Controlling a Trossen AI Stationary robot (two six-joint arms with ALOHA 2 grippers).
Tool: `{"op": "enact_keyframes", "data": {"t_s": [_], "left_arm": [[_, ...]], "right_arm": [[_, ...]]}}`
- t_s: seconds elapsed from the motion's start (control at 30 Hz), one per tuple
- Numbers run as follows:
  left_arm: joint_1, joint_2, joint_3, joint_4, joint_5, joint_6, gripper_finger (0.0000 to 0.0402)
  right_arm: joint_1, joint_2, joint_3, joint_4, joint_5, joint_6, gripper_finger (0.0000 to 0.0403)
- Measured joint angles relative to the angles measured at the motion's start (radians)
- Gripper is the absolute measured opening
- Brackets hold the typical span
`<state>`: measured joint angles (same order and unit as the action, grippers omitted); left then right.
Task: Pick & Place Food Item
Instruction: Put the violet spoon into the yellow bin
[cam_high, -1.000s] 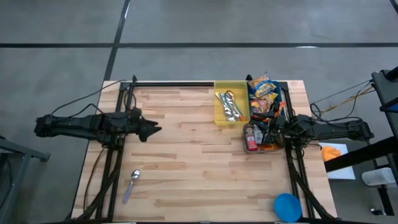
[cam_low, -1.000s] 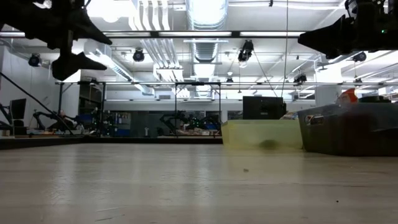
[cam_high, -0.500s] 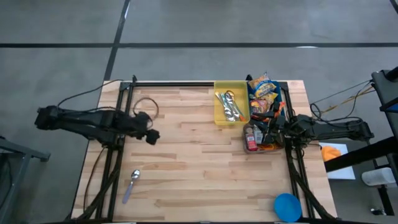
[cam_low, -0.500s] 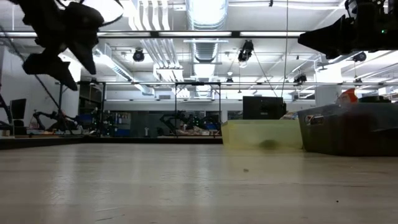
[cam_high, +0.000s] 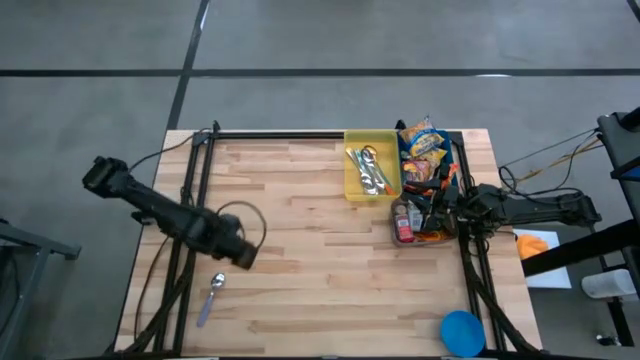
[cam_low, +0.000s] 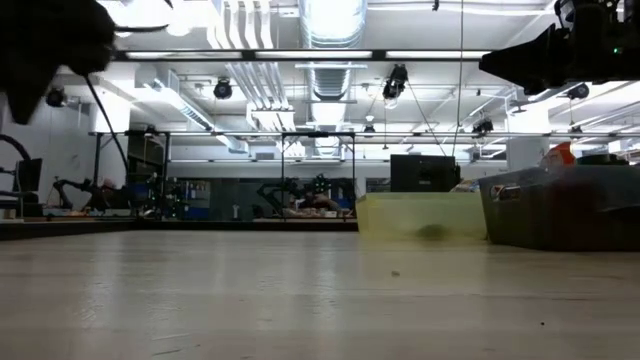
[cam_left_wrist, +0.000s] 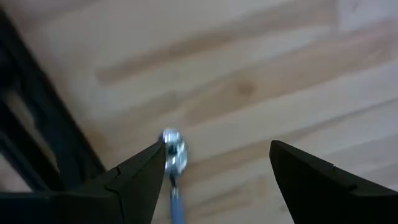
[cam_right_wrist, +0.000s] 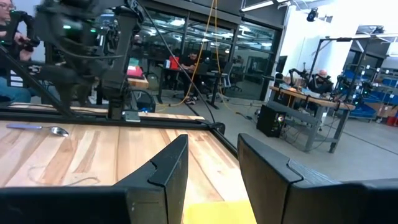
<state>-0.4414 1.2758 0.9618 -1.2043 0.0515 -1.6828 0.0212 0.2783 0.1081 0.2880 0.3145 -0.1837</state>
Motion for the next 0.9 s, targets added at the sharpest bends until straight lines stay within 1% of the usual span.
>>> {"op": "enact_keyframes", "data": {"t_s": [0.1, 0.23, 0.37, 0.43, 0.57, 0.7, 0.9], "left_arm": [[-0.116, 0.005, -0.001, 0.002, 0.001, -0.174, 0.0290], [-0.261, 0.005, -0.002, 0.009, -0.025, -0.399, 0.0290], [-0.355, 0.024, -0.006, 0.069, -0.029, -0.551, 0.0290], [-0.375, 0.042, -0.006, 0.105, -0.001, -0.555, 0.0290], [-0.376, 0.094, -0.007, 0.129, 0.084, -0.472, 0.0290], [-0.376, 0.143, -0.007, 0.137, 0.127, -0.421, 0.0290], [-0.376, 0.221, -0.007, 0.147, 0.187, -0.400, 0.0290]], "right_arm": [[0.000, 0.000, 0.000, 0.000, 0.000, 0.000, 0.0137], [0.000, 0.000, 0.000, 0.000, 0.000, 0.000, 0.0137], [0.000, 0.000, 0.000, 0.000, 0.000, 0.000, 0.0137], [0.000, 0.000, 0.000, 0.000, 0.000, 0.000, 0.0137], [0.000, 0.000, 0.000, 0.000, 0.000, 0.000, 0.0137], [0.000, 0.000, 0.000, 0.000, 0.000, 0.000, 0.0137], [0.000, 0.000, 0.000, 0.000, 0.000, 0.000, 0.0137]]}}
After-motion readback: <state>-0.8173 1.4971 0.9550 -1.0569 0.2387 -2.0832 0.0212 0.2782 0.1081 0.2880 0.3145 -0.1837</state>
